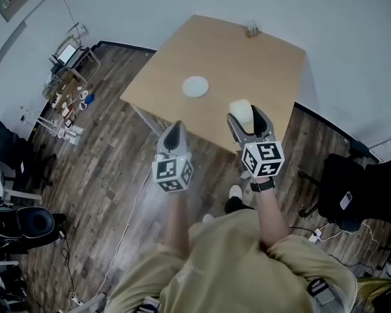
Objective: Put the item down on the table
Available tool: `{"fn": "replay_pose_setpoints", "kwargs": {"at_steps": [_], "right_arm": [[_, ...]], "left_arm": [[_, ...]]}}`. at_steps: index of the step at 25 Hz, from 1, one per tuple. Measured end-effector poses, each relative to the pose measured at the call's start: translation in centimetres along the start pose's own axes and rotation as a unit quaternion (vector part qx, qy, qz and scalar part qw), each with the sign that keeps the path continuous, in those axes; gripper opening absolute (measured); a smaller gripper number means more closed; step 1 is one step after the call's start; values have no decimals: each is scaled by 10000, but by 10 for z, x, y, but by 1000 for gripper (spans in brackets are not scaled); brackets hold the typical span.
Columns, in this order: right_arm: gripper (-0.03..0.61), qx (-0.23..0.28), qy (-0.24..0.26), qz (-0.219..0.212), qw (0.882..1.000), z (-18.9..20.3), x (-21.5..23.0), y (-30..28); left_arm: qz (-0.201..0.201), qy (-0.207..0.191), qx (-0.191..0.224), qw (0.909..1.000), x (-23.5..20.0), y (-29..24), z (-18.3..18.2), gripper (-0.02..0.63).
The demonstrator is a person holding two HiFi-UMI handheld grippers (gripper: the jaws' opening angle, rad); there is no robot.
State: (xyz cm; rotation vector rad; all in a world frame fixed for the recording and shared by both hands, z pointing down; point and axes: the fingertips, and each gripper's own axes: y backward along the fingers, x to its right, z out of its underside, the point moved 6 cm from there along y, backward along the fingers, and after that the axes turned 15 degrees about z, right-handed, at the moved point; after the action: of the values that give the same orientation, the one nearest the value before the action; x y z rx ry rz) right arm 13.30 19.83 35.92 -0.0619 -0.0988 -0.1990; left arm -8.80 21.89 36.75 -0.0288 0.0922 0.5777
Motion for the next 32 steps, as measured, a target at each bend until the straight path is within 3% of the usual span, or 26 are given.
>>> {"fn": "replay_pose_setpoints", "kwargs": {"at_steps": [6, 12, 23, 32], "right_arm": [[319, 163, -142, -302, 9993, -26, 45, -70], [319, 21, -145, -527, 9985, -12, 80, -119], [319, -432, 31, -1060, 9934, 15, 66, -189], [319, -931, 250, -995, 9904, 42, 51, -286]], "left_arm": [[-202, -260, 66, 9994, 1, -76, -22, 2], [-429, -384, -163, 9982, 9, -124, -3, 2], [-581, -218, -394, 9973, -34, -175, 15, 2], [-496, 12, -493, 9976, -117, -246, 20, 2]]}}
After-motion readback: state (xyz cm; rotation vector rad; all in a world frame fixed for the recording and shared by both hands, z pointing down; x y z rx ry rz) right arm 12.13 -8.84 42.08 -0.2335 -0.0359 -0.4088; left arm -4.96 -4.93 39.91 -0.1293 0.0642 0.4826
